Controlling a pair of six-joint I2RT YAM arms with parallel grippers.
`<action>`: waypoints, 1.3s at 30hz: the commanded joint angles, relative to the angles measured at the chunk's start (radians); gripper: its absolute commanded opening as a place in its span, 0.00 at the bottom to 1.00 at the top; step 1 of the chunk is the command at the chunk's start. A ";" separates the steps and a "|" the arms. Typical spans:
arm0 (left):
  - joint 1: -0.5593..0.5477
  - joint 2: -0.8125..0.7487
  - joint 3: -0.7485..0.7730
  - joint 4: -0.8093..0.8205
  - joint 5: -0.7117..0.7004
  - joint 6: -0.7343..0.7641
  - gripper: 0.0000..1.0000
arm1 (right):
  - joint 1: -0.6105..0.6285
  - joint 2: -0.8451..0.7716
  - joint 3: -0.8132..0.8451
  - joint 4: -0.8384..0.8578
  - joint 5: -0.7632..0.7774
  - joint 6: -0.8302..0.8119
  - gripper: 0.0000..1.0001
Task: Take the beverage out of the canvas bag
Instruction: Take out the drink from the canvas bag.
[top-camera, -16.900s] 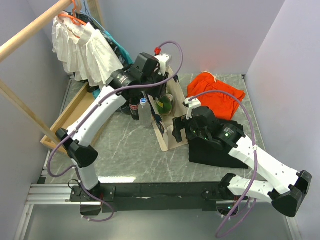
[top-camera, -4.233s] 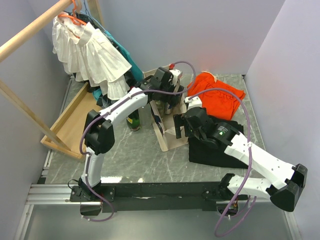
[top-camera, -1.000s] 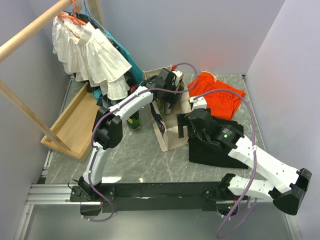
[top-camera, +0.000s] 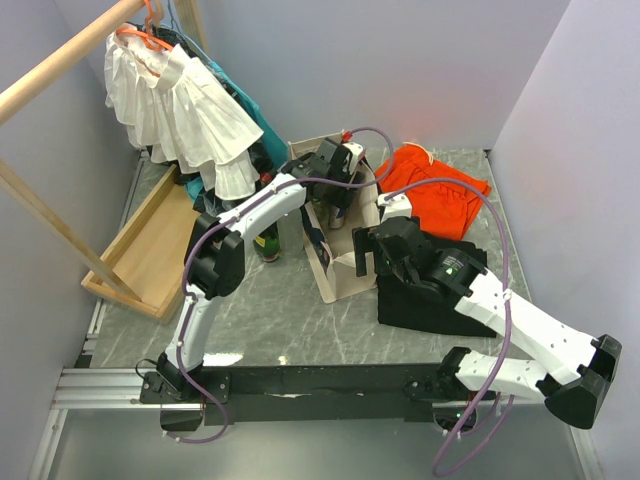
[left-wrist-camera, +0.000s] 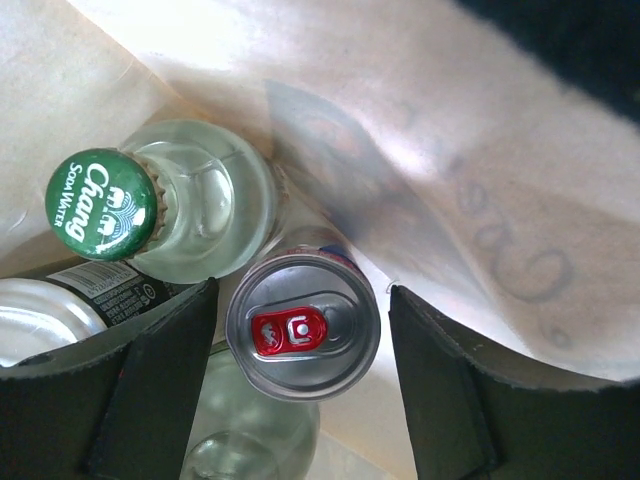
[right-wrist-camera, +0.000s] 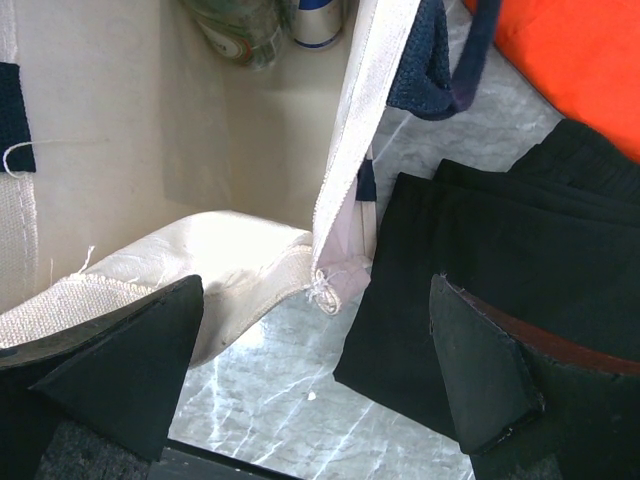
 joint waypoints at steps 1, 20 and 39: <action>-0.001 0.000 -0.012 -0.083 -0.010 -0.003 0.73 | 0.004 0.007 0.018 -0.019 -0.003 -0.013 1.00; -0.001 0.014 0.014 -0.089 0.013 -0.002 0.29 | 0.006 0.007 0.015 -0.013 -0.003 -0.014 1.00; -0.001 -0.056 0.053 -0.097 0.029 0.000 0.01 | 0.004 0.013 0.024 -0.010 -0.006 -0.014 1.00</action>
